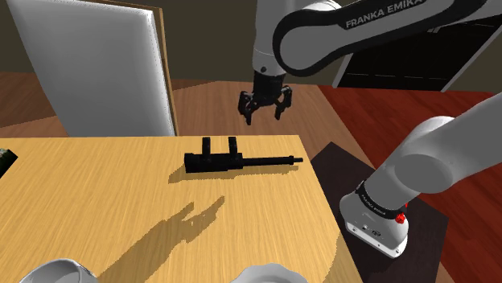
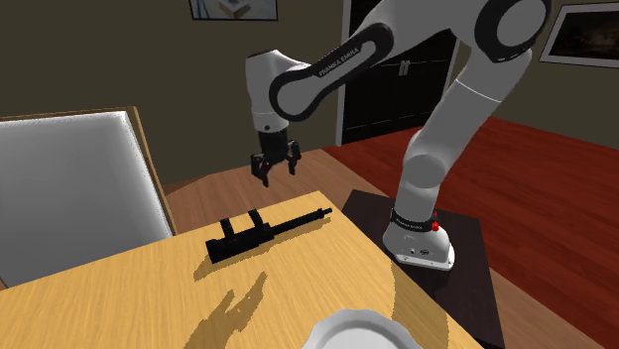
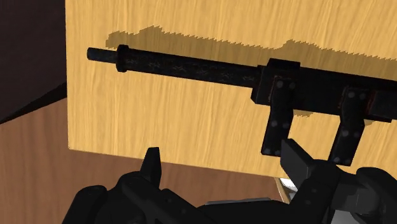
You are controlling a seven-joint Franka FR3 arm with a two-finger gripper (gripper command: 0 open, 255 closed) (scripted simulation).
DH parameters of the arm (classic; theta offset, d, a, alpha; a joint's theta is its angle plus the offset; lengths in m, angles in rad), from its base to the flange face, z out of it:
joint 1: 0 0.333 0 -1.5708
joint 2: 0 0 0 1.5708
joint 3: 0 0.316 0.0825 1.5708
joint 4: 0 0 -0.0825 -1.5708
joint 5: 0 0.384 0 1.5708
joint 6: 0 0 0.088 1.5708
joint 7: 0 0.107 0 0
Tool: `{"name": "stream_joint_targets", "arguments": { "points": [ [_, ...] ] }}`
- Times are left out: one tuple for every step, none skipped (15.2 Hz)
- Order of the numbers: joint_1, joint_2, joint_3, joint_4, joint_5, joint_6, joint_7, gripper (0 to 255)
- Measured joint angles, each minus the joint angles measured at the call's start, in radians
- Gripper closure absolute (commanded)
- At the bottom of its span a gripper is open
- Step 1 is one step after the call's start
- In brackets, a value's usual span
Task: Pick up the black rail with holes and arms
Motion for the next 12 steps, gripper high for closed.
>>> {"name": "stream_joint_targets", "arguments": {
  "points": [
    [-0.005,0.038,0.019,0.01,-0.006,0.025,0.037,0],
    [-0.012,0.081,0.035,0.028,-0.016,0.047,0.075,0],
    [-0.015,0.114,0.05,0.026,-0.022,0.077,0.111,0],
    [-0.022,0.165,0.069,0.039,-0.04,0.11,0.154,0],
    [-0.026,0.208,0.083,0.059,-0.056,0.128,0.197,0],
    [-0.03,0.26,0.097,0.077,-0.08,0.155,0.243,0],
    [-0.032,0.304,0.105,0.093,-0.102,0.176,0.285,0],
    [-0.033,0.346,0.111,0.112,-0.125,0.19,0.327,0],
    [-0.032,0.377,0.113,0.12,-0.142,0.207,0.359,0],
    [-0.03,0.407,0.114,0.129,-0.16,0.224,0.383,0],
    [-0.029,0.425,0.113,0.13,-0.172,0.238,0.397,0],
    [-0.027,0.441,0.112,0.129,-0.183,0.252,0.407,0]
  ]
}}
